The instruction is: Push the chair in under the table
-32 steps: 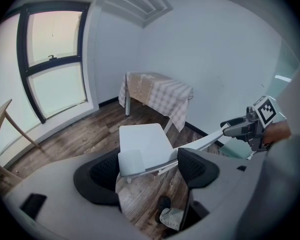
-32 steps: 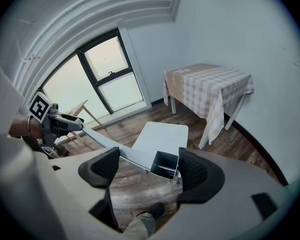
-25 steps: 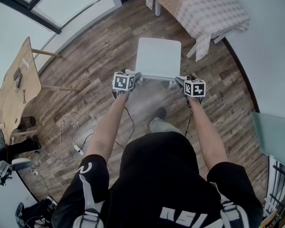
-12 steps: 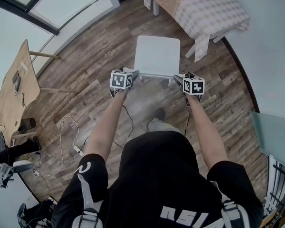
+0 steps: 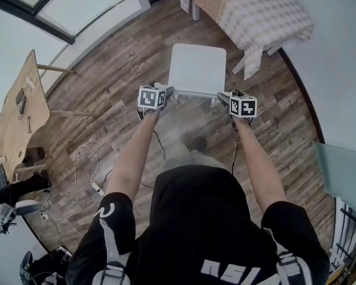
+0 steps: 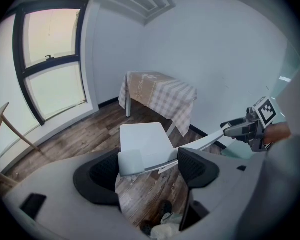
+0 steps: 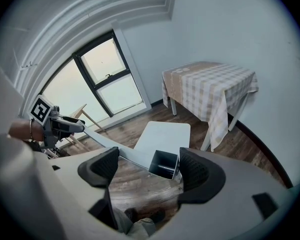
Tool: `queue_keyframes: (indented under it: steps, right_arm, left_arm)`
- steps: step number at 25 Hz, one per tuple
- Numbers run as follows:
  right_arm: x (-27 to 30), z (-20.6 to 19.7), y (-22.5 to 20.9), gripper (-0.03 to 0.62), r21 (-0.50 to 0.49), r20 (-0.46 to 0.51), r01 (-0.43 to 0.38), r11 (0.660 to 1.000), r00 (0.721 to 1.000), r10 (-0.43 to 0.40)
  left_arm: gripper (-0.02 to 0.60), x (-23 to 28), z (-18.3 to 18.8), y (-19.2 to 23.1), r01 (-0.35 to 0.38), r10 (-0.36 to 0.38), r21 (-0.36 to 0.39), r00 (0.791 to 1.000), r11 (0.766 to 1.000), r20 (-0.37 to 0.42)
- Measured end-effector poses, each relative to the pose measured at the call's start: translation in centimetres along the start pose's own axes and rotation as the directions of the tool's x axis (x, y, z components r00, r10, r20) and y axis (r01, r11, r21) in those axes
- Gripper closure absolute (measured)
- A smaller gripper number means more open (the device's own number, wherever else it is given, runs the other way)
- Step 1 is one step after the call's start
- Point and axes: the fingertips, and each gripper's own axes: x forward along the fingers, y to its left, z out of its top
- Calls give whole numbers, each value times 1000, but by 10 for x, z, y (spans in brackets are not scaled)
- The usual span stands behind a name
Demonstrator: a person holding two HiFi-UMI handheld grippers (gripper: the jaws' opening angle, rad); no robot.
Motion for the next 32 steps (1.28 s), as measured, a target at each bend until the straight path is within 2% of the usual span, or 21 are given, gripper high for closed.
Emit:
queue_keyframes:
  steps: [7,32]
  right_arm:
    - [-1,9,2,200,-2,-6,41,999,999,-41]
    - [16,34,-7,200,17,-3,55,998,998,-55]
  left_arm:
    - [225,0,6,5,-11,11,5,1000,1000,0]
    - [225,18,34,19,6,-5,21,1000,1000,-7]
